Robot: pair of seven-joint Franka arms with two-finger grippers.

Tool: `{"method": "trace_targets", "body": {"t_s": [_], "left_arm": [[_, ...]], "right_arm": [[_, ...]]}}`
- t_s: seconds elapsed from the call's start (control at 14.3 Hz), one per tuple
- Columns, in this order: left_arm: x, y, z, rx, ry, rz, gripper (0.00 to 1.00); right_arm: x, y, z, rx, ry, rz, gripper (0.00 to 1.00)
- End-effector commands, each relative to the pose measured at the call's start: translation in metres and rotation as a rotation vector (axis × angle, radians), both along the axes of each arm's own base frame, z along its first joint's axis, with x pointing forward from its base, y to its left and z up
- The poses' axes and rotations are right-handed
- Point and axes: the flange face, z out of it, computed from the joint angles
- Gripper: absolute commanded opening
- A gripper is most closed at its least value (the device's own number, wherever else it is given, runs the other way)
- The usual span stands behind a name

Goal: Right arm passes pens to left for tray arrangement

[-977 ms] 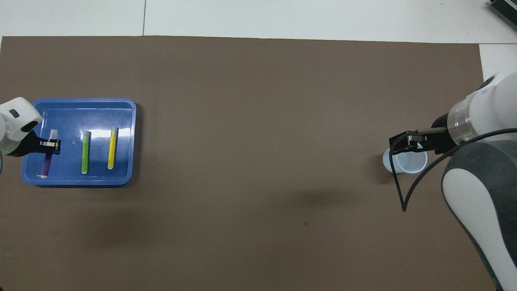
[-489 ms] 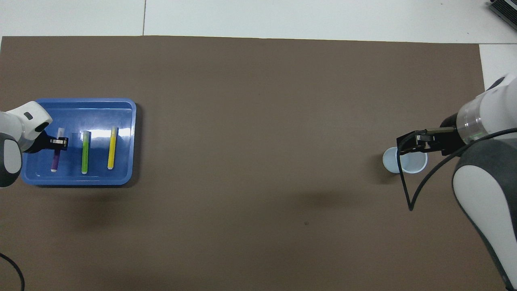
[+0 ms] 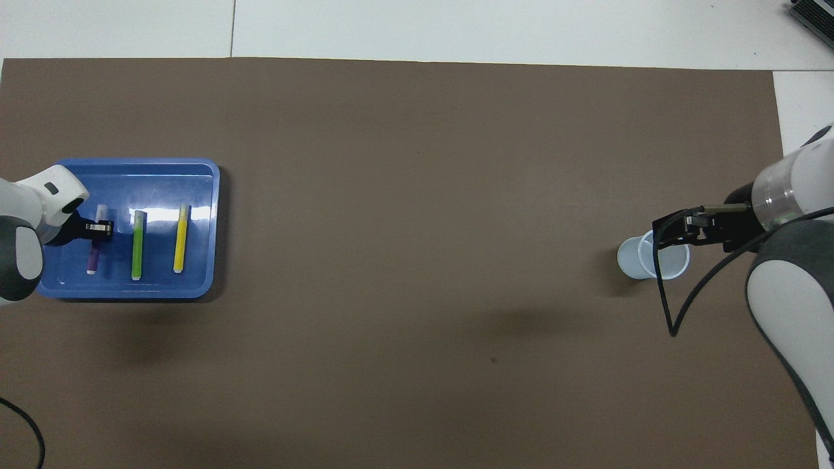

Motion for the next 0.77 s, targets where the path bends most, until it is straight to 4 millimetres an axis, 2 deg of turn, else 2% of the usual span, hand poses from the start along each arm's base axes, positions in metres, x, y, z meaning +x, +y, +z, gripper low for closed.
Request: {"method": "trace_targets", "body": {"t_s": [0.0,0.07,0.21,0.28,0.56,0.7], "left_arm": [[0.001,0.000,-0.011,0.010,-0.017,-0.027,0.26],[0.002,0.001,-0.010,0.010,-0.022,-0.024,0.35],[0.002,0.002,-0.009,0.010,-0.023,-0.017,0.43],[0.003,0.002,-0.008,0.009,-0.027,-0.014,0.54],[0.005,0.001,-0.005,-0.001,-0.026,0.000,0.57],[0.010,0.001,0.003,-0.017,-0.022,0.015,0.59]], "right_arm": [[-0.007,-0.007,0.020,0.042,0.019,-0.031,1.00],[-0.008,-0.010,0.021,0.046,0.026,-0.053,1.00],[-0.009,-0.010,0.020,0.044,0.032,-0.055,1.00],[-0.009,-0.007,0.022,0.044,0.022,-0.049,1.00],[-0.008,-0.005,0.022,0.044,0.017,-0.039,1.00],[-0.008,-0.007,0.022,0.045,0.018,-0.042,1.00]]}}
